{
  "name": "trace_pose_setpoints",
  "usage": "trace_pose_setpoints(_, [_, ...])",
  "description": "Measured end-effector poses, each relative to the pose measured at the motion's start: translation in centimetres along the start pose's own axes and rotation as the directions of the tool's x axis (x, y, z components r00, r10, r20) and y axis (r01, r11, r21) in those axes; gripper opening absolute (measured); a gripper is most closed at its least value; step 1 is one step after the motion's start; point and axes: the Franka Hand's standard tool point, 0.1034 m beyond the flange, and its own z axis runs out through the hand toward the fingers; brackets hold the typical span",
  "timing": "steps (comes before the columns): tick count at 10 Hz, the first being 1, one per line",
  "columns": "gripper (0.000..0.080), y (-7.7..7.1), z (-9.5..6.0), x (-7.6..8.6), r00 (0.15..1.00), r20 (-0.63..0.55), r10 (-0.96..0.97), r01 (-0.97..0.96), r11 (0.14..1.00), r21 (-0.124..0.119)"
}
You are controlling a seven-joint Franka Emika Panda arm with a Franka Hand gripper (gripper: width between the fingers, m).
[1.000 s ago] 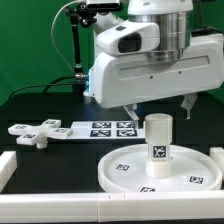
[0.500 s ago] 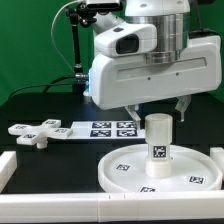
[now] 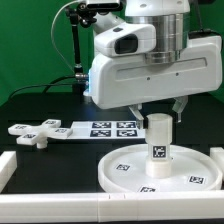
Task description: Assemble round table
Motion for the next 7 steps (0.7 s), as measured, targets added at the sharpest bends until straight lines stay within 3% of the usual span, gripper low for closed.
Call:
trace_pose_setpoints(2, [0.0404,0.15,0.00,0.01,0.952,0.000,0.307,-0.306,0.951,0.037])
trace_pose_setpoints(4, [0.0406,0.10,0.07,0.17,0.847,0.003,0.532,-0.532,0.846,0.048])
trace_pose_setpoints(7, [0.0406,0.07,0.08,0.17,0.756,0.007,0.654,-0.654,0.755,0.048])
